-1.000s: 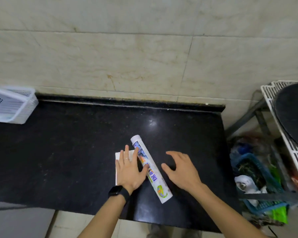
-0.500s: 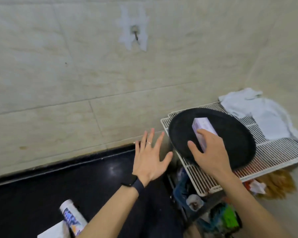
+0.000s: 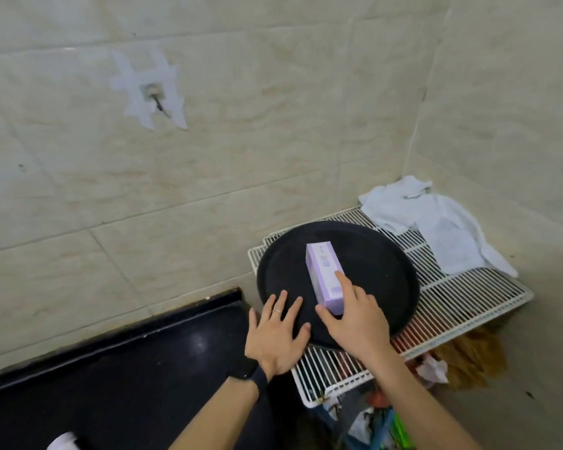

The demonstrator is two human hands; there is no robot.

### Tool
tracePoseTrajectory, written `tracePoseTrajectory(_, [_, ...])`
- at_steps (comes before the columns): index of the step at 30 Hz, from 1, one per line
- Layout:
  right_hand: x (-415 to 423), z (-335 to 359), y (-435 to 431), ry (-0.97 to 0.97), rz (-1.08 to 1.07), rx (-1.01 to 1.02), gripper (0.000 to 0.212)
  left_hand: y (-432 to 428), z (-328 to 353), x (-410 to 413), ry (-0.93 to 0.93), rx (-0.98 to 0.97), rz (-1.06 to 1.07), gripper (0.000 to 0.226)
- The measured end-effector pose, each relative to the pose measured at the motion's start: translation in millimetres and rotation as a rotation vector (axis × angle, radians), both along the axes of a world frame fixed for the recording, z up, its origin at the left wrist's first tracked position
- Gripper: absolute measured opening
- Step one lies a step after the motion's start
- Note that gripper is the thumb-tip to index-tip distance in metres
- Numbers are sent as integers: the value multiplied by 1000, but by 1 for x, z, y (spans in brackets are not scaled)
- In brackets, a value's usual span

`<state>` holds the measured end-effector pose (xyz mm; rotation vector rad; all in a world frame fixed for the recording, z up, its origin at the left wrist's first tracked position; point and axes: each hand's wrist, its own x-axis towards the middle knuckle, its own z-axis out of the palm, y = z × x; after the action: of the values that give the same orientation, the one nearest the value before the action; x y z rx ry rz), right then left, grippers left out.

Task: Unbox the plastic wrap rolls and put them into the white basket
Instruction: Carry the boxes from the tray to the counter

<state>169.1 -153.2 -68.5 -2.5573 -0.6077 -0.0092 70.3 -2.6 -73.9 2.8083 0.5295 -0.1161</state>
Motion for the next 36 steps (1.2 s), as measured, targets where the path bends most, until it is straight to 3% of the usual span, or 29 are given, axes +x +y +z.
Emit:
tracePoseTrajectory(8, [2,-7,-2,-26,12,40,81,0,-2,0,-18,26,5,62])
tracePoseTrajectory(13, [-3,2,-4,55,50,292,80,14,6,-14,-125,-8,13,62])
tracePoseTrajectory(20, [-54,26,37,34,245,456,79,87,1,-108,-220,-31,283,62])
tracePoseTrajectory(25, [-121,9,86,41,446,394,80,129,-25,-216,-200,-66,585,61])
tracePoseTrajectory(29, [-184,-29,129,168,607,283,82,150,-57,-306,-128,-92,765,61])
tracePoseTrajectory(36, [-272,-115,184,359,695,-6,82,170,-112,-413,108,-116,870,68])
